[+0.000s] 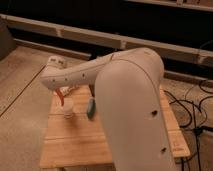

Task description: Place the pepper in the ceramic cup

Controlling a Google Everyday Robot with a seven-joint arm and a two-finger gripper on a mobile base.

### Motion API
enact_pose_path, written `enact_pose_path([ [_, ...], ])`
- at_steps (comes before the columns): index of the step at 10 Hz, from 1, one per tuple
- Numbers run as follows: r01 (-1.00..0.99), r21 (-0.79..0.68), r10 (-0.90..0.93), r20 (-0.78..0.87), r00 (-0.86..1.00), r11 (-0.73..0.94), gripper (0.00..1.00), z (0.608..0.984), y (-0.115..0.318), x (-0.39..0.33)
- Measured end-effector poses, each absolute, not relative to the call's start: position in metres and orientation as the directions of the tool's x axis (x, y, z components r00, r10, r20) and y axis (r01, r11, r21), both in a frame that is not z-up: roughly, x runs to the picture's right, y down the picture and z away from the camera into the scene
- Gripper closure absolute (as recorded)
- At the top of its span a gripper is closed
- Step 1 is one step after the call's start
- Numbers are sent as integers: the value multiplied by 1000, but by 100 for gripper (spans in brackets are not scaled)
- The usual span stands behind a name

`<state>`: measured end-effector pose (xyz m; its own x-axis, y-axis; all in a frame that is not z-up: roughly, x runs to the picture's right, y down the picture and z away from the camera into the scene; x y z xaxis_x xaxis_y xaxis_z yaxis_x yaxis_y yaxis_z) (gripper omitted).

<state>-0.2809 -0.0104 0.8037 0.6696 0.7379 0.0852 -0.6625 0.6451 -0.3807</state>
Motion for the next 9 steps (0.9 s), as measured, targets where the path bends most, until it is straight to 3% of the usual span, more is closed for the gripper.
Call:
enact_pose_path([
  [9, -659, -409, 748, 98, 657, 632, 34, 803, -8, -276],
])
